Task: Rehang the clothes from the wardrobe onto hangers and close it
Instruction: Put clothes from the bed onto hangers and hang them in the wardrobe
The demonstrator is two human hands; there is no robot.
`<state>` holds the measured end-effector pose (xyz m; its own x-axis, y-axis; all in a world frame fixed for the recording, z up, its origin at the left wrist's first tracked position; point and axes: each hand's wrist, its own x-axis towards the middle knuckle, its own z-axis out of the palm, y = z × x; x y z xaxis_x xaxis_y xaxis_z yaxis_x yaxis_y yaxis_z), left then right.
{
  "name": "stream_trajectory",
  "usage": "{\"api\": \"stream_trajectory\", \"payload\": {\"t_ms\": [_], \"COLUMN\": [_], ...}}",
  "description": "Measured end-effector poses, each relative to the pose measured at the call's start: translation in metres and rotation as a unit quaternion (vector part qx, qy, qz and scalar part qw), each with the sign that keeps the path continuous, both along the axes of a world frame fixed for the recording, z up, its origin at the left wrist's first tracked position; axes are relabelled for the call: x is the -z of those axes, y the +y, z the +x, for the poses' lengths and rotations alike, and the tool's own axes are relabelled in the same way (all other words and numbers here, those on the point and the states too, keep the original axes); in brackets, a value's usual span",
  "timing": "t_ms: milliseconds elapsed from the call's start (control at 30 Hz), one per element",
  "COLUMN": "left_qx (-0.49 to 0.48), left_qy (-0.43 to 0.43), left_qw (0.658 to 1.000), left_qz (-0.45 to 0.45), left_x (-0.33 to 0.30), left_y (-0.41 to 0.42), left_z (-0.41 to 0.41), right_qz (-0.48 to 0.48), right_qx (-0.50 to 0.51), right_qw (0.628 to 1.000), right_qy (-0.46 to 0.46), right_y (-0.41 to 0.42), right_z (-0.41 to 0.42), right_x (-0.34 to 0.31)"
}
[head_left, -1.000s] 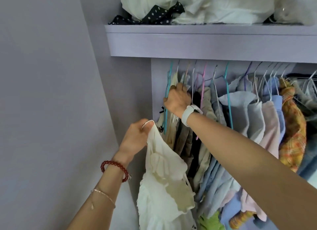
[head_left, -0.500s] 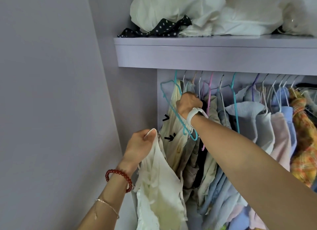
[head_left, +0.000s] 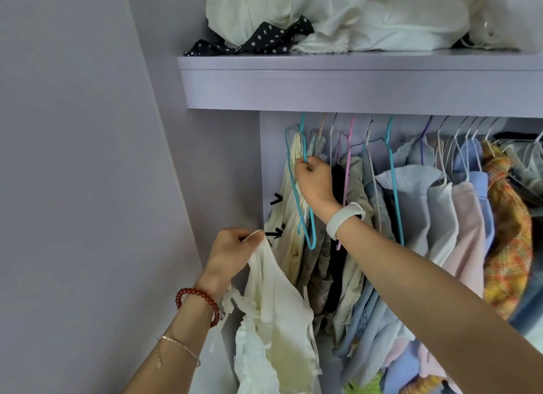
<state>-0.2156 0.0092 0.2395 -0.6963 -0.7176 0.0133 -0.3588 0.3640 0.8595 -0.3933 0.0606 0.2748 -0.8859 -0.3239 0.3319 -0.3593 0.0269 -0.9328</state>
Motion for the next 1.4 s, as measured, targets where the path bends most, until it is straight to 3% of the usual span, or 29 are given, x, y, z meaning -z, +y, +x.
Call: {"api": "stream_trajectory", "payload": {"t_ms": [167, 400, 500, 633, 733, 800, 867, 967, 1100, 1233, 1400], "left_qx": [0.005, -0.017, 0.004, 0.044, 0.071, 0.080, 0.083, 0.100, 0.138, 0.142, 0.088], "left_qy": [0.020, 0.040, 0.023, -0.024, -0.099, -0.096, -0.056, 0.000, -0.008, -0.042, 0.031], "left_qw": [0.997, 0.991, 0.997, 0.999, 0.983, 0.980, 0.990, 0.993, 0.979, 0.979, 0.994], "left_qz": [0.076, 0.123, 0.068, -0.009, -0.136, -0.155, -0.098, 0.058, 0.147, 0.138, 0.064], "left_x": [0.011, 0.019, 0.025, 0.025, 0.022, 0.021, 0.021, 0.018, 0.007, -0.005, -0.020], "left_y": [0.009, 0.008, 0.010, 0.020, 0.027, 0.030, 0.033, 0.042, 0.054, 0.053, 0.050], "left_z": [0.005, 0.009, 0.005, -0.005, -0.006, -0.006, -0.008, -0.009, -0.010, -0.009, -0.011], "right_qz": [-0.007, 0.055, 0.063, 0.065, 0.070, 0.035, 0.011, -0.005, 0.028, 0.028, -0.006], "right_qx": [-0.053, -0.075, -0.065, -0.037, 0.004, 0.021, 0.044, 0.049, 0.091, 0.155, 0.166], "right_qw": [0.998, 0.993, 0.991, 0.997, 0.997, 0.999, 0.999, 0.999, 0.995, 0.988, 0.986], "right_qy": [-0.028, 0.076, 0.100, 0.006, 0.036, 0.033, 0.008, -0.024, 0.000, 0.004, -0.005], "right_y": [0.018, 0.088, 0.129, 0.143, 0.161, 0.181, 0.200, 0.213, 0.223, 0.247, 0.260], "right_z": [0.007, 0.065, 0.088, 0.086, 0.093, 0.105, 0.111, 0.105, 0.095, 0.090, 0.077], "right_x": [0.021, 0.074, 0.095, 0.087, 0.088, 0.092, 0.093, 0.086, 0.081, 0.086, 0.088]}}
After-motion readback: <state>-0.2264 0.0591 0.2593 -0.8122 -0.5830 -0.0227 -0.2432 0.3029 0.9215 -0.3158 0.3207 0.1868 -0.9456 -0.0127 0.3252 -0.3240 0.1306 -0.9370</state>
